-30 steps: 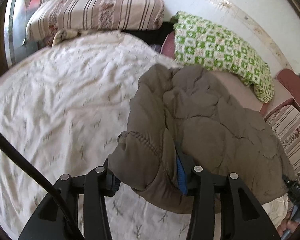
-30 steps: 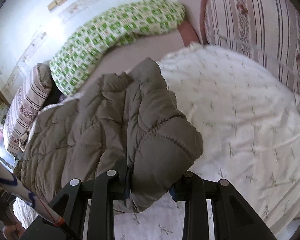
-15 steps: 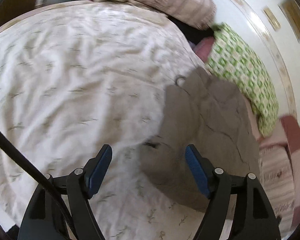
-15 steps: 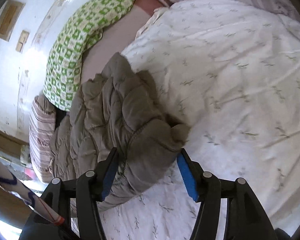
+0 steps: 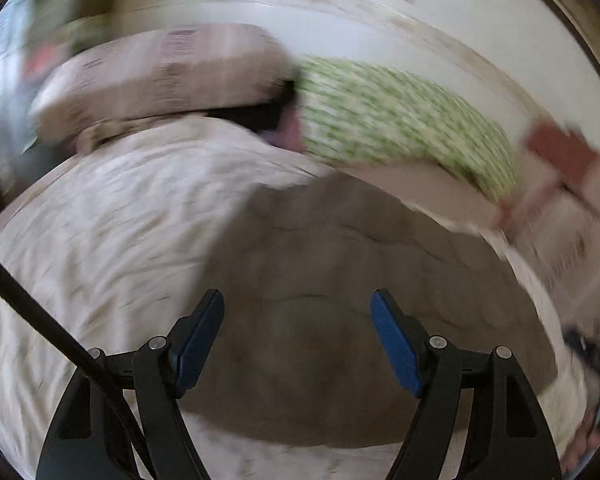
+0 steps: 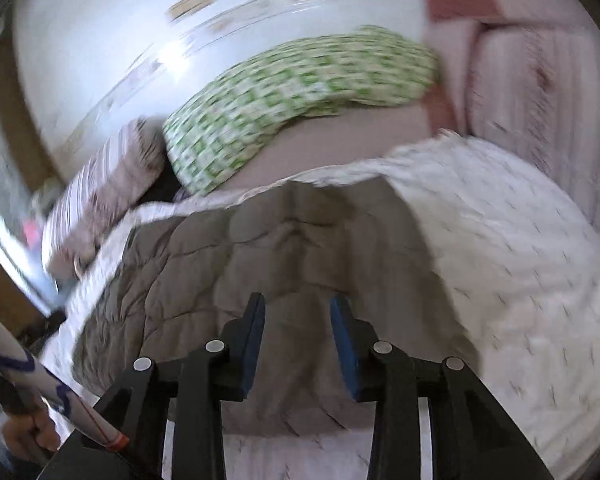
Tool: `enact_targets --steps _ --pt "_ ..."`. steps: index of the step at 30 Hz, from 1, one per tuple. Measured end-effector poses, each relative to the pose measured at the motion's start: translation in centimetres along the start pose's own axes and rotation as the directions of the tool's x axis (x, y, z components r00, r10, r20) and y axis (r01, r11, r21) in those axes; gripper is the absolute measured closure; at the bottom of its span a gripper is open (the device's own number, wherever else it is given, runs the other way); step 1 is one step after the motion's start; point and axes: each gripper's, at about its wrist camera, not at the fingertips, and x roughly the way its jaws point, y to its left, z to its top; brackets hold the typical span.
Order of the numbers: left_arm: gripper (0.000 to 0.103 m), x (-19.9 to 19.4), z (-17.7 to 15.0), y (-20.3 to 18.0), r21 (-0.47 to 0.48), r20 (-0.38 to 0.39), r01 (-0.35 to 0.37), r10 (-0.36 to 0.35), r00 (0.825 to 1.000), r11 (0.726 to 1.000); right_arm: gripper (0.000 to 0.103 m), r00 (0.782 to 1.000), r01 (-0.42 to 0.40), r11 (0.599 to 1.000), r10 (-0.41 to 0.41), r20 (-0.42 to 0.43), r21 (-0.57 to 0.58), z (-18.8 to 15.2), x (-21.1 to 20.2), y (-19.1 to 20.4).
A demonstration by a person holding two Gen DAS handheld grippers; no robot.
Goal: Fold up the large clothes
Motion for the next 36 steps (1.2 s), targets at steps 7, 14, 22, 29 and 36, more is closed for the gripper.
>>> enact_targets --steps 7,14,22,29,36 --pt "0.028 8.2 1.1 -4.2 0.11 -0.159 -0.01 0.027 0.987 0.994 0.068 0.988 -0.013 0.998 0.002 -0.156 -0.069 1.4 8.5 2.3" --pt "0.021 12.0 1.1 -2.4 0.068 -0.221 -0.024 0.038 0.975 0.997 0.067 0.97 0.034 0.995 -0.054 -0.235 -0.091 0.5 13.8 1.6" --pt "0.017 13.0 1.0 -2.5 0.105 -0.202 -0.052 0.073 0.977 0.993 0.067 0.968 0.059 0.993 -0.081 -0.239 -0.099 0.7 15.1 1.8" --pt "0.018 8.3 -0.4 -4.3 0.132 -0.072 -0.038 0.047 0.996 0.991 0.053 0.991 0.025 0.993 -0.039 -0.125 -0.117 0.6 10.0 3.3" --pt "0.018 7.2 -3.1 -7.9 0.242 -0.049 -0.037 0.051 0.998 0.969 0.051 0.988 -0.027 0.982 -0.002 -0.154 -0.189 -1.7 8.8 6.1"
